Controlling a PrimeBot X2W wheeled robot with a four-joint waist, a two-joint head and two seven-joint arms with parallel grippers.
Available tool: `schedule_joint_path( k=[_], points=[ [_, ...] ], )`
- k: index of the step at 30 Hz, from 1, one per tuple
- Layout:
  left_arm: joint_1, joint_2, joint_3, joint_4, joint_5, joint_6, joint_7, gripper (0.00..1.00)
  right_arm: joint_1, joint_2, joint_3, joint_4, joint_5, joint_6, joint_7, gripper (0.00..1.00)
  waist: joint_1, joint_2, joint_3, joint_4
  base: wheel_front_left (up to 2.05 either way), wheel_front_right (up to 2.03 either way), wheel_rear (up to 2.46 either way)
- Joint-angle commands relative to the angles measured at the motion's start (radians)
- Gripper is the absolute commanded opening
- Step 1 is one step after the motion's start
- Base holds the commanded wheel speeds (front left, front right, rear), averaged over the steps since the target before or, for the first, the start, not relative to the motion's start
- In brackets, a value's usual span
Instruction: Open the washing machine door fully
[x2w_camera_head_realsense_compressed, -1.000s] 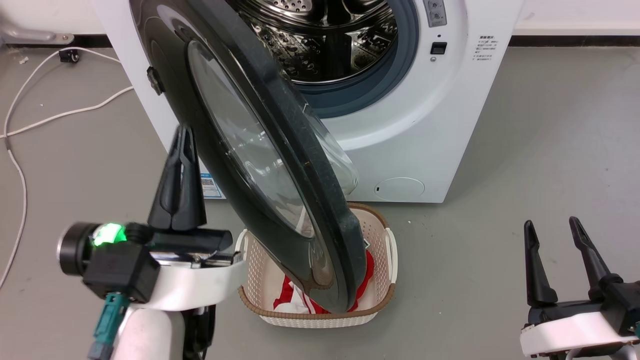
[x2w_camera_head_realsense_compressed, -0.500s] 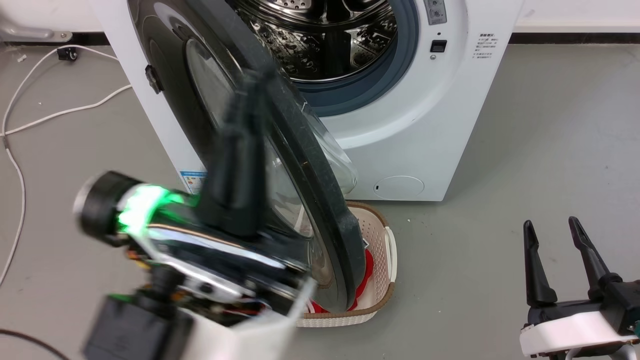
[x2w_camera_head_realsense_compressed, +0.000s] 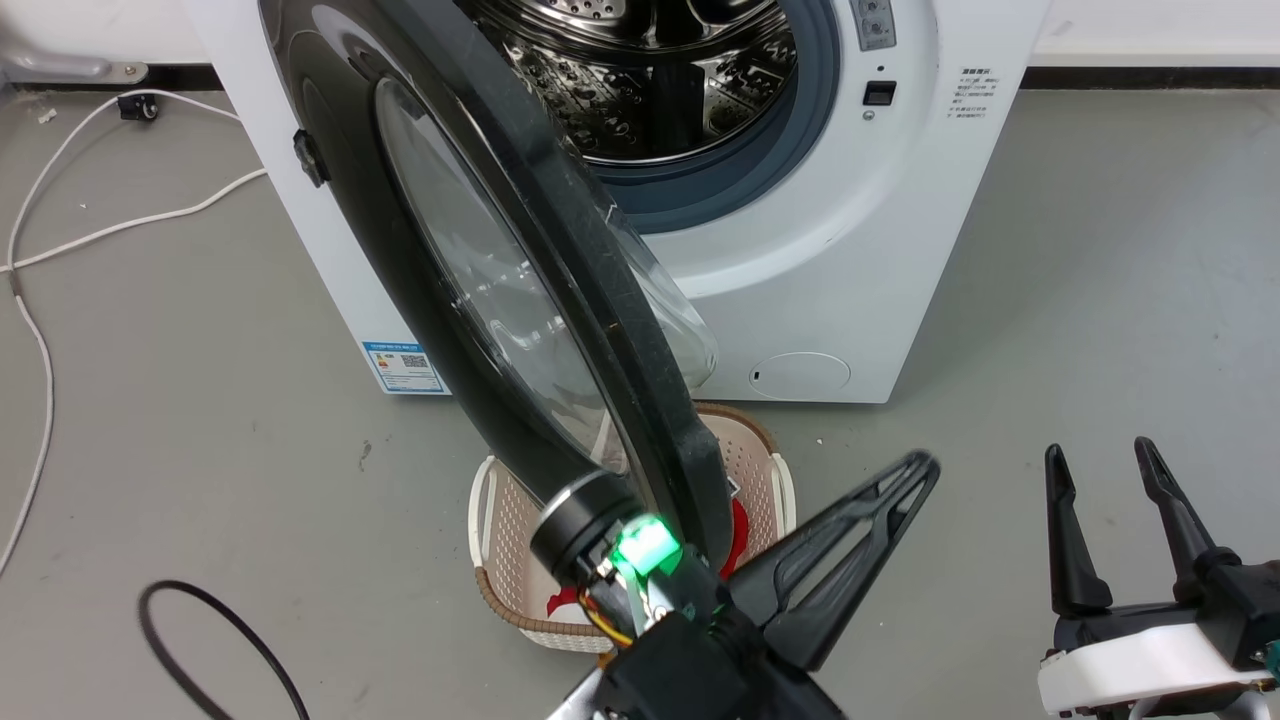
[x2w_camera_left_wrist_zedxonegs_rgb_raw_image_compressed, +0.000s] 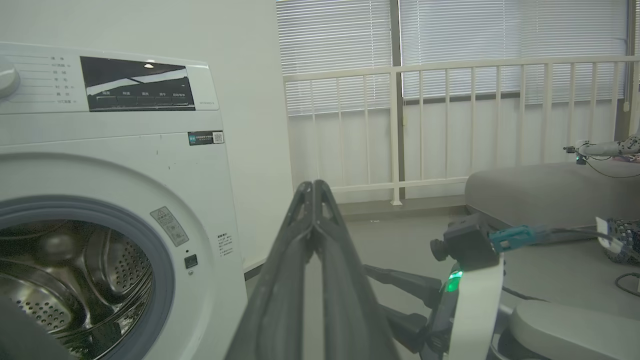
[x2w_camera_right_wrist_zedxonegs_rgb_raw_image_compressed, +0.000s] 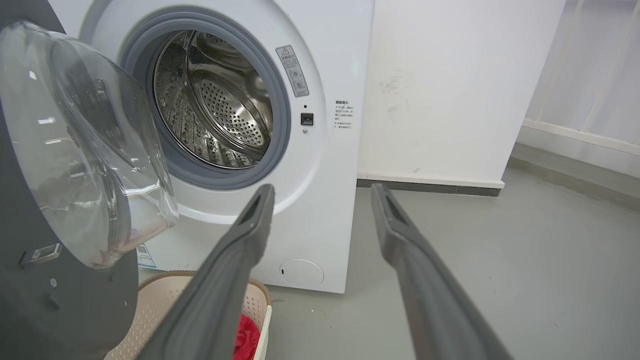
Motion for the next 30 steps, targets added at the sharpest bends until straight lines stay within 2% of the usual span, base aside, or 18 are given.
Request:
schedule_joint_path(
  k=[1, 10, 17, 30],
  points=[
    [0.024, 0.011, -0.007, 0.014, -0.004, -0.002, 0.014, 0.00, 0.004, 0.003, 0.002, 0.004, 0.006, -0.001, 0.001, 1.00, 0.0000, 0.0000, 0.000, 0.001, 0.00, 0.00, 0.00],
    [0.104, 0.054, -0.009, 0.133, -0.017, 0.034, 0.050, 0.00, -0.003, 0.003, 0.012, 0.014, 0.012, -0.001, 0.000, 1.00, 0.0000, 0.0000, 0.012, 0.009, 0.00, 0.00, 0.00],
    [0.062, 0.023, 0.026, 0.240, -0.028, 0.074, 0.002, 0.00, -0.022, 0.003, 0.025, 0.032, 0.014, -0.001, -0.006, 1.00, 0.0000, 0.0000, 0.018, 0.001, 0.00, 0.00, 0.00],
    [-0.037, -0.009, 0.060, 0.409, -0.066, 0.118, -0.078, 0.00, -0.035, 0.003, 0.035, 0.065, 0.017, -0.001, -0.018, 1.00, 0.0000, 0.0000, 0.028, -0.020, 0.00, 0.00, 0.00]
  ],
)
